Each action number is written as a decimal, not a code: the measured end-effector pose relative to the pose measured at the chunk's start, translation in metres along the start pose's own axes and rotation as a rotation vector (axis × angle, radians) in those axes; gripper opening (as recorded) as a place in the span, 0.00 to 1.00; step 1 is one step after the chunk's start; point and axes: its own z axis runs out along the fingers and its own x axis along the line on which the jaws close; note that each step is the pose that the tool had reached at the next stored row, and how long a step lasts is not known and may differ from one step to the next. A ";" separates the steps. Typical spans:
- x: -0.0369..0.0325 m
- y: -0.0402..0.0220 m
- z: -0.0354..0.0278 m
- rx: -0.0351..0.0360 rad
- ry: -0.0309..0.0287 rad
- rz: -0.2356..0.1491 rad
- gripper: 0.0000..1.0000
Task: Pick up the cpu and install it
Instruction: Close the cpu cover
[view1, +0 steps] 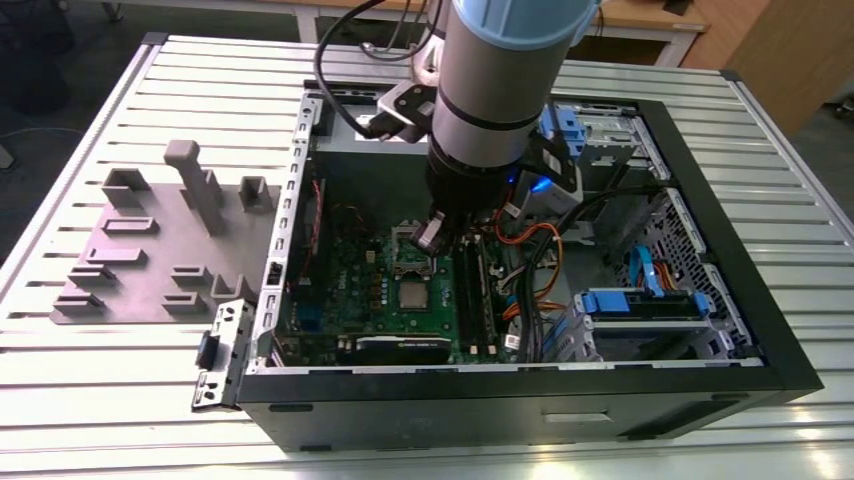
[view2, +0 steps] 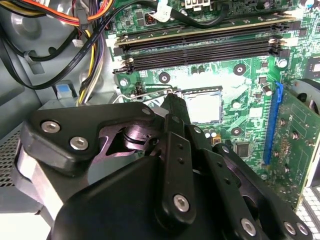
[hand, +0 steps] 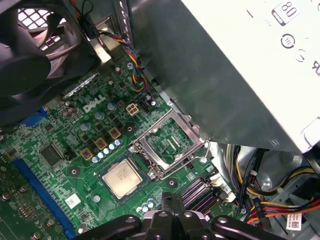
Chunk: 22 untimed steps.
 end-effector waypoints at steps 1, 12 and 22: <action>0.0000 0.0000 0.0001 -0.0001 0.0001 -0.002 0.11; -0.0090 -0.0045 0.0040 -0.0019 -0.0016 -0.003 0.11; -0.0189 0.0014 0.0101 -0.0041 -0.0035 -0.010 0.11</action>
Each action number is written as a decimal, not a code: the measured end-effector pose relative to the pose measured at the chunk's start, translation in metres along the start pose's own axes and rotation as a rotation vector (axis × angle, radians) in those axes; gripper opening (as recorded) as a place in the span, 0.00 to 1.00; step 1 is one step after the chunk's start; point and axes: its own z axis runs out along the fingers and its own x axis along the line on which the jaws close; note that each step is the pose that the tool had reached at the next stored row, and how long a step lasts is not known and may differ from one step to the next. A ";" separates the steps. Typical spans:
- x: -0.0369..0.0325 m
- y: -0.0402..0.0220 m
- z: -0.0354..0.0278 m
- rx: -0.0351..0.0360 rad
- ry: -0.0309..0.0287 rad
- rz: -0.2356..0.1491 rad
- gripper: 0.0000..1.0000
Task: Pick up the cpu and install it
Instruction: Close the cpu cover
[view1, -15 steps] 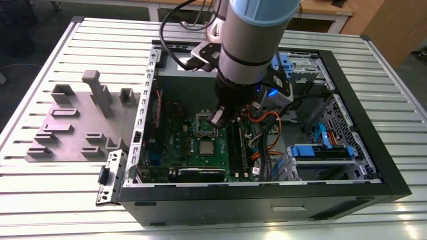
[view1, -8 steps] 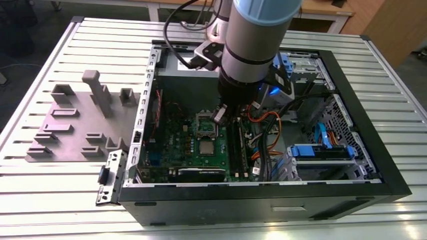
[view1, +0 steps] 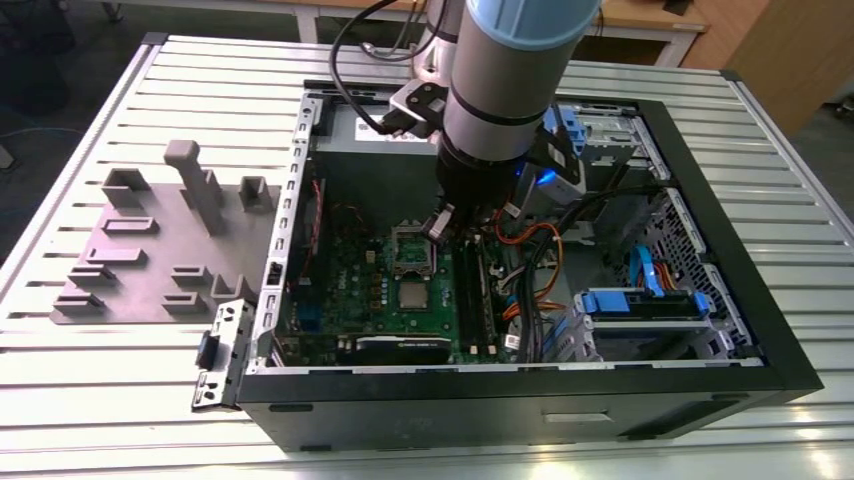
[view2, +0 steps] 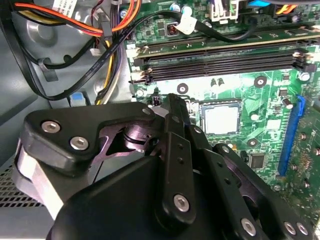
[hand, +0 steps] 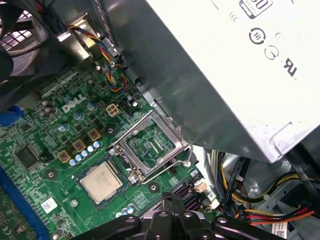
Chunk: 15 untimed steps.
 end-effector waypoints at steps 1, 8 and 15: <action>0.0000 0.0000 0.0001 0.0000 0.0001 0.000 0.11; 0.0000 0.0000 0.0001 -0.0002 -0.0002 0.000 0.11; 0.0001 0.0000 0.0008 -0.0149 -0.0174 -0.009 0.11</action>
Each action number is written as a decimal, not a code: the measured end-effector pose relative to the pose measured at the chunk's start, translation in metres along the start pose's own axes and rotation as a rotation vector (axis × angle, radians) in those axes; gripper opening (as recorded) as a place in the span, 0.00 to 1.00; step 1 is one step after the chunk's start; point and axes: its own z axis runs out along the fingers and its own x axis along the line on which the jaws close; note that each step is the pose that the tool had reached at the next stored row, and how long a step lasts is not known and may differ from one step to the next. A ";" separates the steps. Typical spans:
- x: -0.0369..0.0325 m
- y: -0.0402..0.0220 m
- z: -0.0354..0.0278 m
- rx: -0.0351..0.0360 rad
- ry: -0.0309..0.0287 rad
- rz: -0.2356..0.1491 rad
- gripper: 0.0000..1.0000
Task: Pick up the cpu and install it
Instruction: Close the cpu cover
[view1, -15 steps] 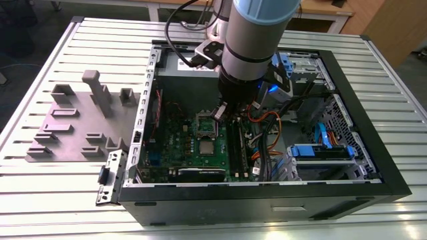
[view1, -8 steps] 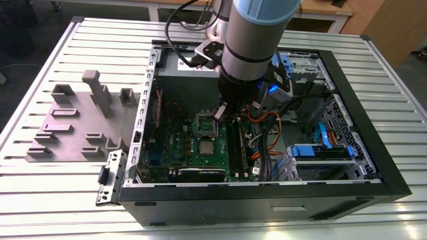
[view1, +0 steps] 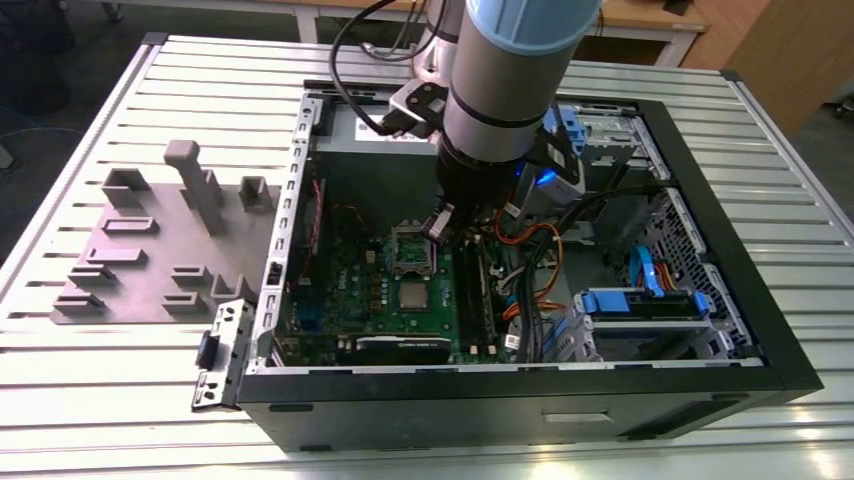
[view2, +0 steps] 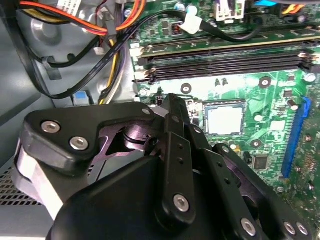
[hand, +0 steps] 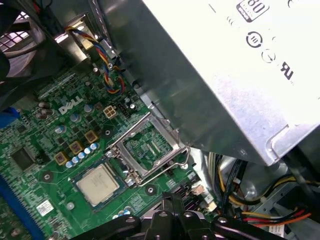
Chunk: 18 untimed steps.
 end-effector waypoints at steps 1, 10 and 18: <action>0.0001 0.0000 0.0005 -0.0036 -0.0036 -0.005 0.11; -0.0002 -0.0005 0.0090 -0.0147 -0.0093 -0.049 0.11; -0.0003 -0.0010 0.0124 -0.0414 -0.0440 -0.059 0.11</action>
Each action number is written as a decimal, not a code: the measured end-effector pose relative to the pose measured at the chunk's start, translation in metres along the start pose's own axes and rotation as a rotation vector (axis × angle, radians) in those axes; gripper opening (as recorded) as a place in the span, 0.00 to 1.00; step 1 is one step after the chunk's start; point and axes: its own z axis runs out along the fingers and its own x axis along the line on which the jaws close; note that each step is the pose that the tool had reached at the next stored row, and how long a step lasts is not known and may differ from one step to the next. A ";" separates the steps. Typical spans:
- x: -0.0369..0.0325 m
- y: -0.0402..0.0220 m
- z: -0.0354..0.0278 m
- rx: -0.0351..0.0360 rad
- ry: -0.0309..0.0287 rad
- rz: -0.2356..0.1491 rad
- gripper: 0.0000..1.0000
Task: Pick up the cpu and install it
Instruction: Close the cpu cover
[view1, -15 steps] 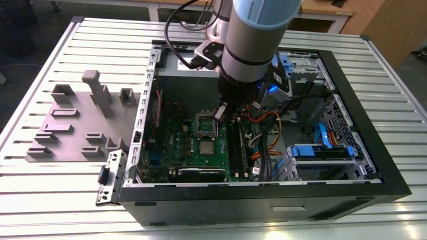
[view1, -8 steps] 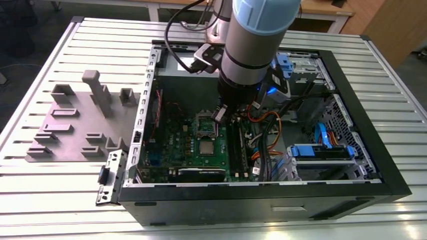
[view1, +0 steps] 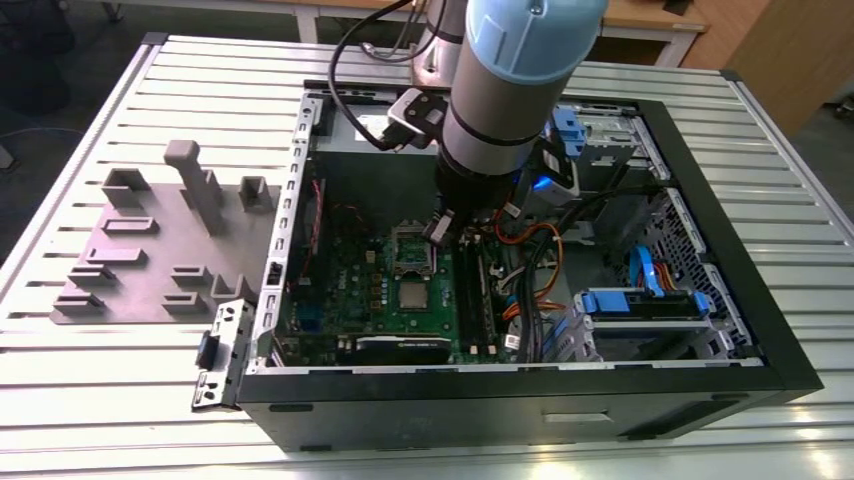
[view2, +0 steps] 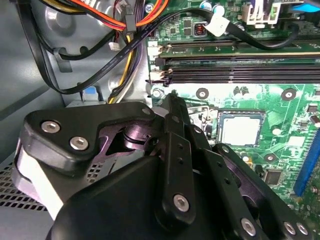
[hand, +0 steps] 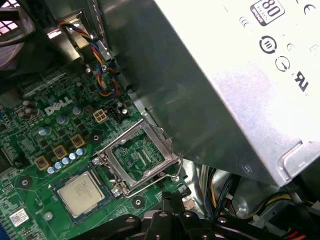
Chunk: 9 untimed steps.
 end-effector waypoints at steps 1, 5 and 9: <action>0.0000 0.0000 0.0000 0.0000 -0.0001 0.000 0.11; 0.0000 0.0000 0.0000 -0.0015 -0.0020 0.000 0.11; 0.0000 0.0000 0.0000 -0.0016 -0.0022 0.000 0.11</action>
